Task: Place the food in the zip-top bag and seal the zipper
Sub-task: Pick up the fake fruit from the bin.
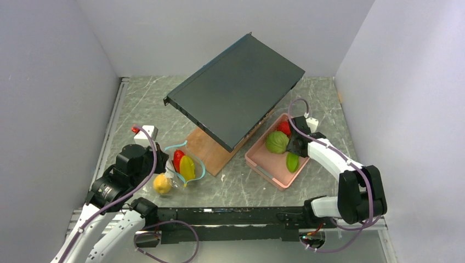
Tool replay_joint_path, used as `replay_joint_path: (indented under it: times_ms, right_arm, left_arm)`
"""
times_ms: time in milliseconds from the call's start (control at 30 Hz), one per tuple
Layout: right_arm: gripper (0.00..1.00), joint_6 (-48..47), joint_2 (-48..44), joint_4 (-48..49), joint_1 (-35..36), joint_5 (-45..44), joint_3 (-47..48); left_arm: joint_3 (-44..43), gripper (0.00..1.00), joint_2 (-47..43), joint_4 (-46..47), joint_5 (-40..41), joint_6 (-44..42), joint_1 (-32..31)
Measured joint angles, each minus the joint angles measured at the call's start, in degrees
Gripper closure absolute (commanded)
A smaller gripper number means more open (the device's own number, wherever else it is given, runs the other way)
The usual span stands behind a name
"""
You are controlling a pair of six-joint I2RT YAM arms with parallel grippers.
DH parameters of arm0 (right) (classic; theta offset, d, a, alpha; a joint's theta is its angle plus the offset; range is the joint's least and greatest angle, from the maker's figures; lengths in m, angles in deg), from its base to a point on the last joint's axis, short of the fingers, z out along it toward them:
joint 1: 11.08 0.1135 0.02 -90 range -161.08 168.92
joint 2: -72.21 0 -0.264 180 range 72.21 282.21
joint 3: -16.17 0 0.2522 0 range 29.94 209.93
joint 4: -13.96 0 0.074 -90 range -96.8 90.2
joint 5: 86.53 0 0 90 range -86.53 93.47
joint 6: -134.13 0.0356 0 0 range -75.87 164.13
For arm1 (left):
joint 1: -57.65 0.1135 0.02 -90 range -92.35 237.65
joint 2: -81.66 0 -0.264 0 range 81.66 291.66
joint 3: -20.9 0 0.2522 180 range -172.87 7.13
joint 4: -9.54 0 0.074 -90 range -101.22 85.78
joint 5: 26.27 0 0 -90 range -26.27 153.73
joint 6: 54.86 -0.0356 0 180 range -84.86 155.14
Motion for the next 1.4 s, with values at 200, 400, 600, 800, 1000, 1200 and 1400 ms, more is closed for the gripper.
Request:
replay_joint_path:
  times_ms: [200, 400, 600, 800, 1000, 1200, 1400]
  right_arm:
    - [0.78, -0.4, -4.2, -1.2, 0.0, 1.1, -0.2]
    - [0.79, -0.7, -14.5, -1.2, 0.0, 4.0, -0.3]
    - [0.81, -0.5, -23.2, -0.3, 0.0, 7.0, -1.1]
    - [0.83, -0.2, -31.7, 4.0, 0.0, 10.8, -5.6]
    - [0.85, -0.5, -39.3, 8.1, 0.0, 14.8, -10.8]
    - [0.86, -2.0, -42.4, 12.4, 0.0, 23.4, -11.3]
    - [0.87, -1.8, -45.3, 16.0, 0.2, 33.2, -11.3]
  left_arm:
    - [0.0, 1.0, 0.0, 0.0, 0.0, 0.0, 0.0]
    - [0.0, 1.0, 0.0, 0.0, -0.3, 0.0, 0.0]
    - [0.0, 1.0, 0.0, 0.0, -0.5, 0.0, 0.0]
    - [0.0, 1.0, -0.2, 0.0, -0.5, 0.0, 0.0]
    - [0.0, 1.0, -0.3, 0.0, -0.5, 0.0, 0.0]
    - [0.0, 1.0, -0.3, 0.0, -0.6, 0.0, 0.0]
    - [0.0, 1.0, -0.3, 0.0, -0.6, 0.0, 0.0]
